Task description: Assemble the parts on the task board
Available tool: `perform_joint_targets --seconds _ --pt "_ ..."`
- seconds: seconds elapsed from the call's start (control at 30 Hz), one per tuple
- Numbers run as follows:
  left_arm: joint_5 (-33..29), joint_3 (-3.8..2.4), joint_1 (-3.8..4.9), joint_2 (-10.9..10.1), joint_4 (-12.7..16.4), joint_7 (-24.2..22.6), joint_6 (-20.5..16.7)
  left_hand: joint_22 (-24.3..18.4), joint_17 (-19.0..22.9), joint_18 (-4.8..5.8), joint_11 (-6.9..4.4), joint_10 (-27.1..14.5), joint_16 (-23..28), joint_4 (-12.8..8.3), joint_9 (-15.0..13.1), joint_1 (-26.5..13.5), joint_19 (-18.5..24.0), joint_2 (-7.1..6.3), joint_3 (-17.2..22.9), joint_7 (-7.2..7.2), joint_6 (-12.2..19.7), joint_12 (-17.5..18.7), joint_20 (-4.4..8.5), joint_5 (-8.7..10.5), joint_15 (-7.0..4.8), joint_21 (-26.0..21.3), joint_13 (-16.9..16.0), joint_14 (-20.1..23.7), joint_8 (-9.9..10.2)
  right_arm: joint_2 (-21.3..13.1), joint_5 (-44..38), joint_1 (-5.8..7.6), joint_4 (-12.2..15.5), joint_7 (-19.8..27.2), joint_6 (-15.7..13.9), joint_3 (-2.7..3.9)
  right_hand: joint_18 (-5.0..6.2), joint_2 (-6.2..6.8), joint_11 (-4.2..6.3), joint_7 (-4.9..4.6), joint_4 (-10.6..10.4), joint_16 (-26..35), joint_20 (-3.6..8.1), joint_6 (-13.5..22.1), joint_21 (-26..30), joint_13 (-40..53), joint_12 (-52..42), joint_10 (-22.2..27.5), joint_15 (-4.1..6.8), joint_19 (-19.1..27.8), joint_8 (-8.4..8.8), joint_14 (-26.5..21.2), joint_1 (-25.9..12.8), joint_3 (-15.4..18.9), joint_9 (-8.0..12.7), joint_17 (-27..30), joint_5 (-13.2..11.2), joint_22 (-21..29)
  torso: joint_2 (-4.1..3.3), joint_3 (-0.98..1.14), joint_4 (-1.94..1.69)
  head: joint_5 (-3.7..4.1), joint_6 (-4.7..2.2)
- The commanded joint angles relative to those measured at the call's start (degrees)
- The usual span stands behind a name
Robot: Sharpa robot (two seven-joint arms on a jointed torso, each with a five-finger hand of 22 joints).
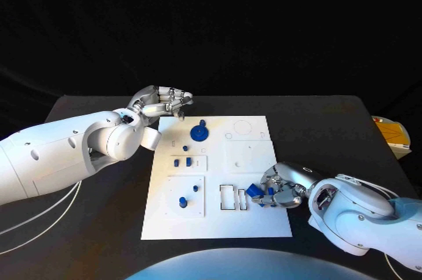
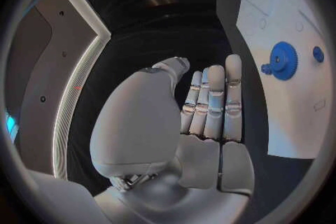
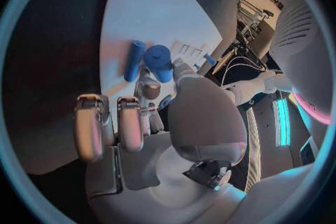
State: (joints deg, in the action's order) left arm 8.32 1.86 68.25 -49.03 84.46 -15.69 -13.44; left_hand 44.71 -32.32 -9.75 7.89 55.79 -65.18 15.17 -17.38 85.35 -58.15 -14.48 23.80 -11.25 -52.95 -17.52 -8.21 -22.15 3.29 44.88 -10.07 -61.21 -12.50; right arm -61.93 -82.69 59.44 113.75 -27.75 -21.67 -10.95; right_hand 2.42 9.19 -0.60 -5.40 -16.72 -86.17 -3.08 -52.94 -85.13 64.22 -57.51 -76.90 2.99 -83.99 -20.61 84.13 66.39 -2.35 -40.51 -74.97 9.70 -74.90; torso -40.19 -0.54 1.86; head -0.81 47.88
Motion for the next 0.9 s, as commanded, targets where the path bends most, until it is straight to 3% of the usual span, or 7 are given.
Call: perform_joint_targets --seconds 0.03,0.2,0.3,0.43,0.67,0.9 --pt "-0.3 -0.03 0.03 0.0 0.2 -0.2 0.9 -0.1 0.1 -0.75 -0.19 -0.4 -0.4 0.1 -0.1 -0.1 0.0 0.28 -0.3 0.00 0.3 -0.3 -0.27 -0.01 0.05 -0.4 -0.1 0.5 -0.3 0.7 -2.3 -0.41 -0.2 -3.1 2.2 -0.03 -1.19 -1.26 0.08 0.42 -0.1 -0.7 0.49 -0.1 -0.6 4.5 -5.2 -1.8 0.43 -4.2 -0.58 4.1 0.6 3.1 -0.5 -4.9 -0.4 -11.2 0.03 -0.02 -0.01 -0.14 0.09" --pt "-0.3 -0.03 0.03 -0.1 0.3 -0.2 0.9 -0.1 0.1 -0.75 -0.19 -0.4 -0.4 0.1 -0.1 -0.1 0.0 0.28 -0.3 0.00 0.3 -0.3 -0.27 -0.01 0.05 -0.4 -0.1 0.5 -0.3 1.6 -3.1 -0.76 -0.4 -4.2 2.5 -0.03 -1.36 -2.59 0.20 0.57 0.0 -1.4 0.52 -0.3 -1.2 9.6 -11.2 -3.8 0.49 -4.4 -1.04 4.4 3.0 6.2 -1.1 -7.0 -0.4 -11.8 0.03 -0.03 -0.03 -0.14 0.12" --pt "-0.3 -0.03 0.03 -0.1 0.3 -0.2 0.9 -0.1 0.1 -0.75 -0.19 -0.4 -0.4 0.1 -0.1 -0.1 0.0 0.28 -0.3 0.00 0.3 -0.3 -0.27 -0.01 0.05 -0.4 -0.1 0.5 -0.3 1.9 -3.4 -0.89 -0.4 -4.6 2.3 -0.03 -1.41 -3.85 0.34 0.72 0.2 -1.6 0.60 -0.6 -1.3 11.3 -13.2 -4.4 0.60 -4.5 -1.35 4.5 5.8 6.6 -1.4 -7.6 1.1 -12.0 0.03 -0.05 -0.02 -0.17 0.09" --pt "-0.3 -0.03 0.03 -0.1 0.3 -0.2 0.9 -0.1 0.1 -0.75 -0.19 -0.4 -0.4 0.1 -0.1 -0.1 0.0 0.28 -0.3 0.00 0.3 -0.3 -0.27 -0.01 0.05 -0.4 -0.1 0.5 -0.3 2.2 -3.5 -0.96 -0.4 -4.7 1.6 -0.03 -1.48 -4.51 0.46 0.84 0.3 -1.8 0.68 -1.0 -1.6 12.5 -14.6 -4.9 0.70 -4.6 -1.49 4.6 7.8 6.8 -1.4 -8.1 2.8 -12.3 0.04 -0.05 -0.03 -0.19 0.13" --pt "-0.3 -0.03 0.03 -0.1 0.3 -0.2 0.8 -0.1 0.1 -0.75 -0.20 -0.5 -0.5 0.1 -0.1 -0.1 0.1 0.31 -0.3 0.02 0.3 -0.4 -0.28 -0.02 0.05 -0.4 -0.1 0.6 -0.4 1.7 -3.1 -1.01 0.5 -3.7 -3.4 -0.02 -1.61 -7.04 1.19 1.67 0.2 -2.0 1.13 -2.8 -2.1 14.7 -17.4 -6.4 1.26 -4.8 -1.96 4.7 10.8 5.4 -1.4 -8.9 4.2 -12.7 0.08 -0.04 0.00 -0.43 0.14" --pt "-0.3 -0.03 0.03 0.0 0.1 -0.2 0.8 -0.1 0.1 -0.75 -0.20 -0.5 -0.5 0.1 -0.1 -0.1 0.1 0.31 -0.3 0.02 0.3 -0.4 -0.28 -0.02 0.05 -0.4 -0.1 0.6 -0.4 1.0 -0.5 0.02 2.4 -2.1 -7.4 0.05 -1.63 -7.56 1.41 1.91 0.1 -2.0 1.31 -3.3 -2.1 15.0 -17.7 -6.5 1.45 -4.8 -2.03 4.7 10.9 5.0 -1.3 -9.0 4.9 -12.8 0.09 -0.02 0.02 -0.38 -0.02"
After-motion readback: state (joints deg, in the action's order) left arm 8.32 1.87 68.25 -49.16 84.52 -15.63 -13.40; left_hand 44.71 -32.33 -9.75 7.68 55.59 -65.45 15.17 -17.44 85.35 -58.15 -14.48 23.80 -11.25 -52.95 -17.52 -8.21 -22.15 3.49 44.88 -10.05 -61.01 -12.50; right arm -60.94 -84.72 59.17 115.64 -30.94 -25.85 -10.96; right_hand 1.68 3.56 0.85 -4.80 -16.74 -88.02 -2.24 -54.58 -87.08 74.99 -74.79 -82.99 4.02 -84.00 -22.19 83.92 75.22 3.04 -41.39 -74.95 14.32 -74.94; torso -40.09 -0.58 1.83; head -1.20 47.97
